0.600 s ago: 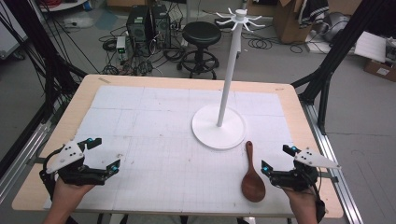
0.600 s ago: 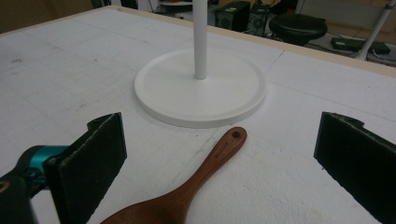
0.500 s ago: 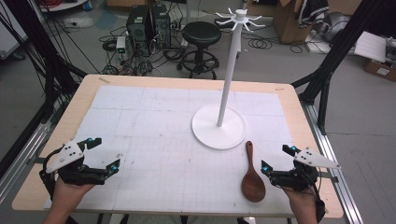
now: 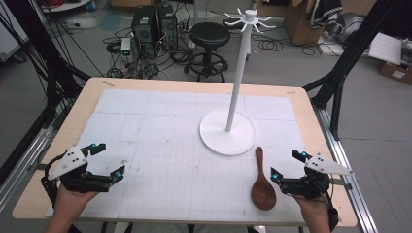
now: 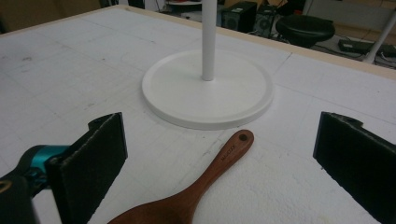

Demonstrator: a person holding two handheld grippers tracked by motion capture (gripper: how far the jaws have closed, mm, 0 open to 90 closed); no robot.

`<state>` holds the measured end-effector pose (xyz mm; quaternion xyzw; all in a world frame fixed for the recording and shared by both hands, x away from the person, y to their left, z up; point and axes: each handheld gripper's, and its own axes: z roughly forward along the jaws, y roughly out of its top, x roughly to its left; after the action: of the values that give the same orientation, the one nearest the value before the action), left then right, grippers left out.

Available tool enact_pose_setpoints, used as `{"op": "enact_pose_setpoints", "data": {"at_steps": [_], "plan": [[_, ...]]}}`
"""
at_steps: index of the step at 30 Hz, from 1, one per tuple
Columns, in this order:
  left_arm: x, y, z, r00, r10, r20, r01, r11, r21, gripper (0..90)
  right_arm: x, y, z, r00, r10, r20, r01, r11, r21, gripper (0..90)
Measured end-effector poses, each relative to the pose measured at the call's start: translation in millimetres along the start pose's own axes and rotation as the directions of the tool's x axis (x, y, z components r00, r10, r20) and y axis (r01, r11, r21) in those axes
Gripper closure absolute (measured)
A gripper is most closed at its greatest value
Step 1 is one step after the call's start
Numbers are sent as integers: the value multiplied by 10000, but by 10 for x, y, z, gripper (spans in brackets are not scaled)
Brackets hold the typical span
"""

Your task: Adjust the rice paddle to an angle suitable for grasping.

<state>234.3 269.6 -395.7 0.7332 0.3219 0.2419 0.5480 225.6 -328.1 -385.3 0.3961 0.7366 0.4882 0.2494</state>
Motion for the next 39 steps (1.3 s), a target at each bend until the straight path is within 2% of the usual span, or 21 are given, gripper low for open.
{"op": "enact_pose_setpoints", "data": {"at_steps": [4, 5, 8, 9, 10, 13, 16, 17, 20, 21, 23, 25, 30, 33, 35, 39], "plan": [[-1, -2, 5, 10000, -4, 11, 4, 10000, 7, 17, 0, 9, -8, 10000, -37, -18, 37, 9999, 96, 75], [0, -1, 7, 10000, 37, 25, -37, 10000, 23, 17, -3, 14, -14, 10000, -81, -20, 81, 9999, 102, 184], [-6, 0, 10, 10000, 32, 32, -32, 10000, 12, 17, 2, 22, -18, 10000, -13, -94, 14, 9999, 133, 200], [-4, 0, 13, 10000, 15, 39, -15, 10000, 15, 17, 3, 31, -5, 9996, -70, -274, 76, 9997, 232, 257], [-4, 0, 13, 10000, 15, 39, -15, 10000, 15, 17, 3, 31, -5, 9996, -70, -274, 76, 9997, 232, 257], [-8, 3, 20, 10000, 47, 47, -47, 10000, 36, 17, 28, 49, 13, 9980, -156, -610, 178, 9992, 349, 360], [-11, 4, 23, 10000, 60, 61, -61, 10000, 42, 17, 36, 57, 27, 9969, -128, -777, 159, 9991, 383, 391], [-10, 6, 25, 9999, 72, 83, -73, 10000, 35, 17, 44, 63, 45, 9958, 16, -912, 23, 9991, 426, 444], [-9, 7, 26, 9999, 74, 90, -74, 10000, 45, 17, 46, 70, 62, 9945, 7, -1045, 43, 9988, 481, 464], [-7, 7, 25, 9999, 68, 101, -69, 10000, 55, 17, 61, 80, 79, 9924, 68, -1233, 11, 9979, 642, 511], [-10, 4, 23, 9999, 35, 100, -36, 10000, 68, 17, 63, 83, 87, 9917, -2, -1285, 86, 9979, 649, 527], [-13, 6, 21, 9999, 41, 137, -42, 10000, 61, 17, 90, 98, 114, 9886, -141, -1500, 284, 9952, 940, 593], [-17, 7, 22, 9999, 43, 125, -44, 10000, 65, 17, 133, 105, 175, 9852, -251, -1696, 475, 9904, 1298, 642], [-19, 8, 21, 9999, 72, 121, -73, 9999, 75, 17, 152, 102, 241, 9810, -302, -1914, 635, 9834, 1703, 686], [-24, 9, 23, 9999, 81, 128, -82, 10000, 55, 17, 157, 100, 260, 9802, -376, -1942, 735, 9807, 1814, 687], [-26, 10, 23, 9999, 89, 123, -90, 9999, 76, 17, 156, 84, 356, 9710, -586, -2317, 1110, 9692, 2199, 698]]}}
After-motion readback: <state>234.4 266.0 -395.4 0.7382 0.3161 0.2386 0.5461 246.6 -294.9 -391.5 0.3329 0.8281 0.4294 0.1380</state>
